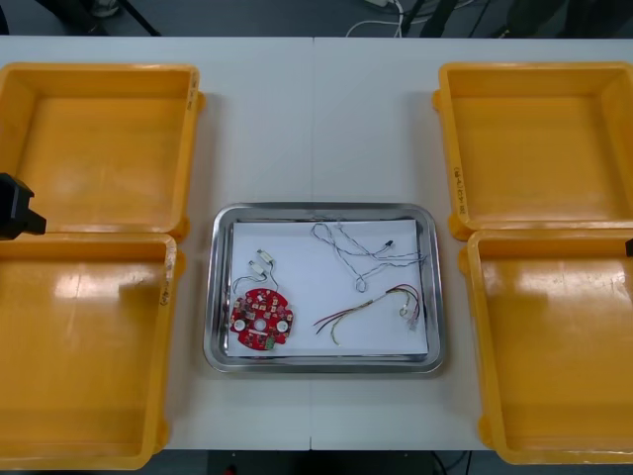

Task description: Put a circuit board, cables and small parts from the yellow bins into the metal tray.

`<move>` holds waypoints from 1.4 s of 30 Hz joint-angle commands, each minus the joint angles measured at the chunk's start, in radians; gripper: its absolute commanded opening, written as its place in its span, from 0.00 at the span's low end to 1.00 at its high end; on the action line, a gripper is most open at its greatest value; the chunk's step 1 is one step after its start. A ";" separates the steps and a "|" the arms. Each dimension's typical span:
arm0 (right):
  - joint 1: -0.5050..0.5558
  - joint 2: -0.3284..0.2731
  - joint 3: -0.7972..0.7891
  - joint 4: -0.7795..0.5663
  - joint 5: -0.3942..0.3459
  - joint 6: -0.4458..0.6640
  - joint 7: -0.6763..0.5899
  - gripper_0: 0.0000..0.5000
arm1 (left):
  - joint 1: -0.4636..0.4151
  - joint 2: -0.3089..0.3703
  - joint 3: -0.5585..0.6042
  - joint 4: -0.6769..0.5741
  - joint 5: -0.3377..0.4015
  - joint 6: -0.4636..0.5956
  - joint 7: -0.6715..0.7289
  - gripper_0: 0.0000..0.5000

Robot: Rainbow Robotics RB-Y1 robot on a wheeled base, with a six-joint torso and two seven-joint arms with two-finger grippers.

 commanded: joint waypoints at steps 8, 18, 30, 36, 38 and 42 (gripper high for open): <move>0.008 0.004 0.000 -0.007 0.009 0.006 0.021 1.00 | 0.161 -0.025 0.105 -0.068 -0.064 0.000 -0.203 1.00; 0.008 0.004 0.000 -0.007 0.009 0.006 0.021 1.00 | 0.190 -0.094 0.115 -0.069 -0.126 -0.039 -0.237 1.00; 0.008 0.004 0.000 -0.007 0.009 0.006 0.021 1.00 | 0.192 -0.125 0.115 -0.069 -0.144 -0.050 -0.257 1.00; 0.008 0.004 0.000 -0.007 0.009 0.006 0.021 1.00 | 0.192 -0.127 0.115 -0.069 -0.145 -0.050 -0.257 1.00; 0.008 0.004 0.000 -0.007 0.009 0.006 0.021 1.00 | 0.192 -0.127 0.115 -0.069 -0.145 -0.050 -0.257 1.00; 0.008 0.004 0.000 -0.007 0.009 0.006 0.021 1.00 | 0.192 -0.127 0.115 -0.069 -0.145 -0.050 -0.257 1.00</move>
